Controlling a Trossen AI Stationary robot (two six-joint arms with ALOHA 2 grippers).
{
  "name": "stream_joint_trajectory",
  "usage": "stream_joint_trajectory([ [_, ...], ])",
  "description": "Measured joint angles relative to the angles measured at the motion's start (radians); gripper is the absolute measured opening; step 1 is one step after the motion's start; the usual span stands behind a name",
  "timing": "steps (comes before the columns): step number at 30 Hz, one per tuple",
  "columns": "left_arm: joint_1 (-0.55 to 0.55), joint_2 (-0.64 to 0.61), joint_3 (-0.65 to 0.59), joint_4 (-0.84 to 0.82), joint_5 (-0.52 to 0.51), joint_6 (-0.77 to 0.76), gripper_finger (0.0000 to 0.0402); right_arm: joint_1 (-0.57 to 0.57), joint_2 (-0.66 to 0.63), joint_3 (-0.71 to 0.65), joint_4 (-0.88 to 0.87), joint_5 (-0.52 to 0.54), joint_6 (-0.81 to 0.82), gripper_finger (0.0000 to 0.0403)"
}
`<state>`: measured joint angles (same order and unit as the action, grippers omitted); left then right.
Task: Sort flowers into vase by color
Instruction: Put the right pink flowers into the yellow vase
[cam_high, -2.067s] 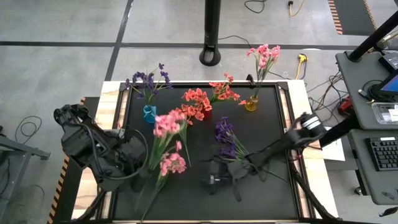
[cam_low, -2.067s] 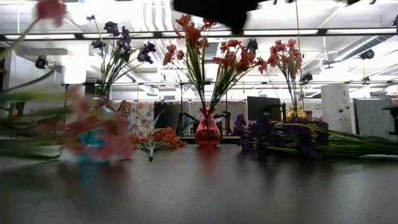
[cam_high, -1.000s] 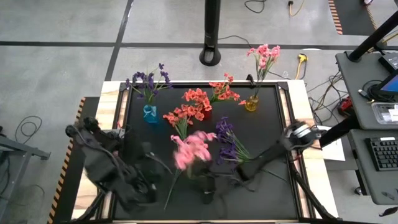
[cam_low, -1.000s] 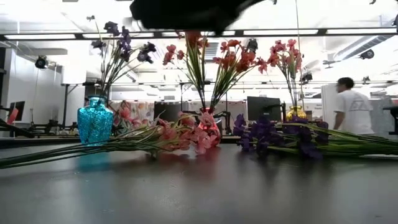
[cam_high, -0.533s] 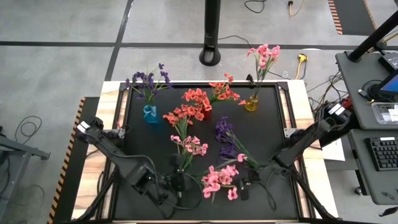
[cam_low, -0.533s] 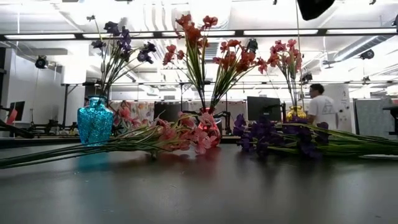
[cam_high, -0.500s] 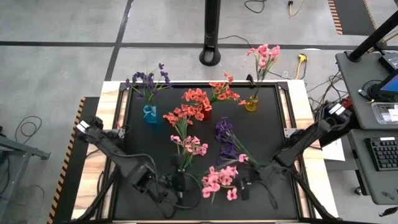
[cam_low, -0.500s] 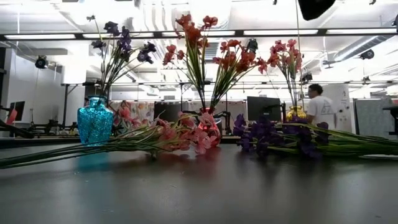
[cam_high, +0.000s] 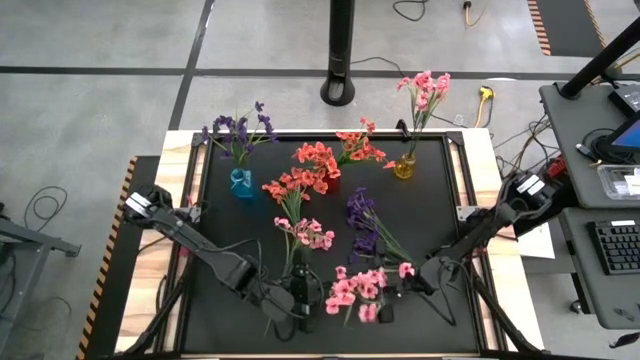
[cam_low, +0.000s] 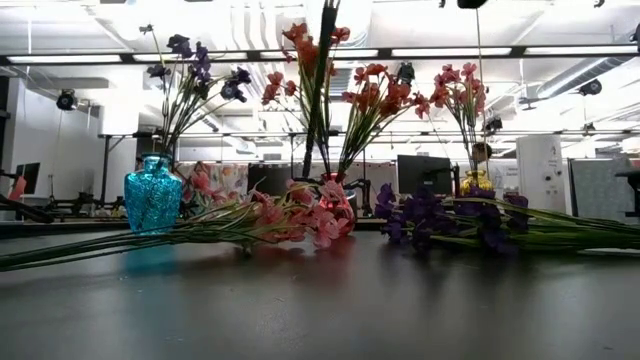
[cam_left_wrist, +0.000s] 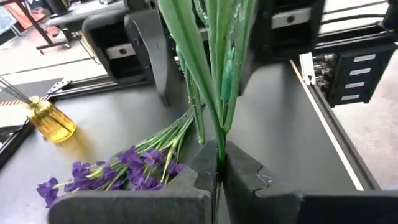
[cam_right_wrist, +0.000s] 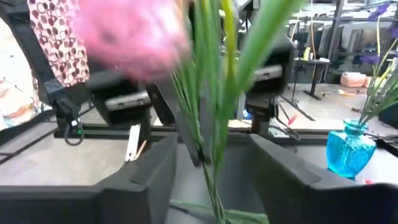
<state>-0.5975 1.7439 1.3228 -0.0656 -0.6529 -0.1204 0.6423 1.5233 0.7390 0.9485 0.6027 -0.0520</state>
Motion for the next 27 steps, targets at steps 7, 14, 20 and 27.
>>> stream_joint_trajectory([
  [7, 0.029, 0.0, -0.022, 0.032, 0.0, -0.02, 0.0, -0.03, 0.039, 0.056, 0.0, -0.091, -0.014, 0.0263],
  [14, 0.051, 0.0, -0.023, 0.039, -0.002, -0.045, 0.0, -0.046, 0.067, 0.106, -0.015, -0.096, -0.045, 0.0269],
  [20, 0.053, 0.001, -0.023, 0.04, -0.002, -0.045, 0.0, -0.068, 0.065, 0.122, -0.032, -0.098, -0.034, 0.0217],
  [27, 0.053, 0.001, -0.023, 0.043, -0.037, -0.057, 0.0005, -0.083, 0.065, 0.124, -0.059, -0.097, -0.001, 0.0121],
])
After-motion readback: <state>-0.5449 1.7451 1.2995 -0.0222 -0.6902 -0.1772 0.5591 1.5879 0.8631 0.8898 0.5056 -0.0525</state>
